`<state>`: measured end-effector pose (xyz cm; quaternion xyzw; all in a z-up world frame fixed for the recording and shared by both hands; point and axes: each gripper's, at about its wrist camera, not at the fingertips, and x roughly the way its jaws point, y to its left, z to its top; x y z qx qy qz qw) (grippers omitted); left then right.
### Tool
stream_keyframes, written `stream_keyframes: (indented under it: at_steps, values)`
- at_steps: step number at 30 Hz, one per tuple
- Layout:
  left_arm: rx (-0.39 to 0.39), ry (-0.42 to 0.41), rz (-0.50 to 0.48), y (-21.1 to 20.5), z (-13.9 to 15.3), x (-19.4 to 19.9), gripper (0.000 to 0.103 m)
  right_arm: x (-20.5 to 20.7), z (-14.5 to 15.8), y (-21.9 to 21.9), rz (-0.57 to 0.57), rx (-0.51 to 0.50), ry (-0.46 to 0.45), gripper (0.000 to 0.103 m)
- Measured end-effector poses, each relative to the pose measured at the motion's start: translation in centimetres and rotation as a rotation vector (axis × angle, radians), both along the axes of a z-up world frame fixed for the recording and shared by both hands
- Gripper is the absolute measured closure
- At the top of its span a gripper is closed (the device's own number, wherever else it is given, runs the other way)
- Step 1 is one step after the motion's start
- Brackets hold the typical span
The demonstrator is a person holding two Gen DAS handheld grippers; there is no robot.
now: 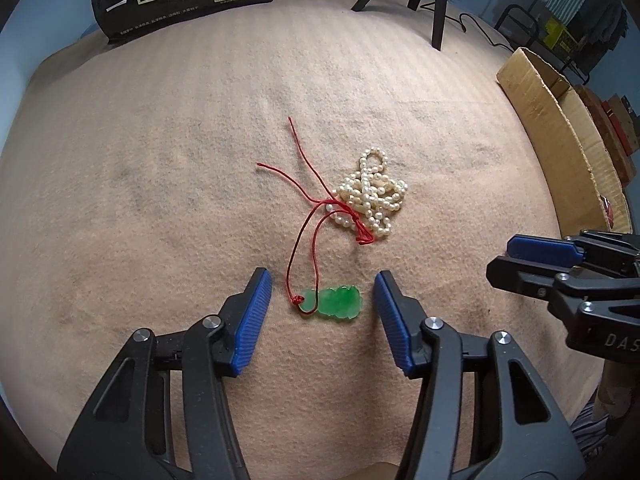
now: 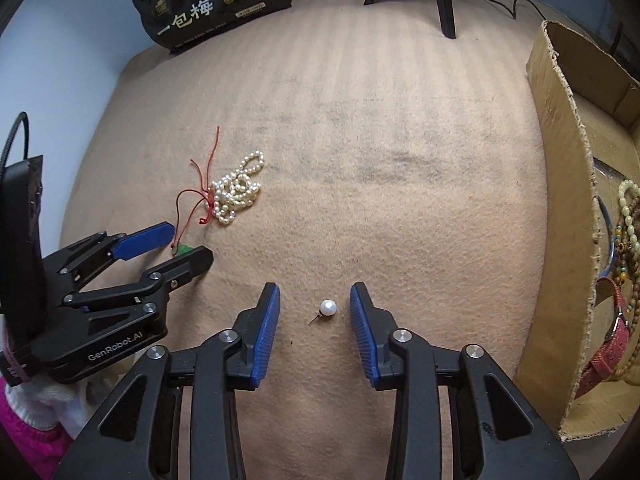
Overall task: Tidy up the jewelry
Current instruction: 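Close the left gripper on the green jade pendant while the right closes on the pearl earring, then lift and carry the jade pendant and pearl earring over the cardboard box with both grippers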
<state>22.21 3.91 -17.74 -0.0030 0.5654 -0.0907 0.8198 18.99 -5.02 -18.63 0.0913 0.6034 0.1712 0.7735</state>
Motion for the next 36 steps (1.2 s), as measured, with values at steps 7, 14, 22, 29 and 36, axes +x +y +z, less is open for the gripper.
stream_keyframes:
  at_steps: [7, 14, 22, 29, 36]
  values:
    - [-0.006, 0.006, -0.002, 0.2, 0.2, -0.1, 0.052, 0.3, -0.2, 0.8, 0.012, -0.016, 0.001, 0.074]
    - [0.016, 0.009, -0.005, -0.1, 0.0, -0.3, 0.052, 0.7, -0.4, 2.0, 0.023, -0.046, 0.002, 0.079]
    - [0.054, -0.002, -0.018, -0.6, -0.2, -0.3, 0.064, 0.3, -0.7, 1.4, 0.014, -0.066, -0.003, 0.094]
    - [0.031, -0.013, -0.002, -0.2, 0.4, -0.2, 0.07, 0.5, -0.5, 0.6, 0.014, -0.065, -0.023, 0.095]
    - [-0.045, -0.069, 0.033, 0.5, 3.1, -0.4, 0.07, -0.5, 1.8, -0.3, -0.004, -0.048, -0.067, 0.095]
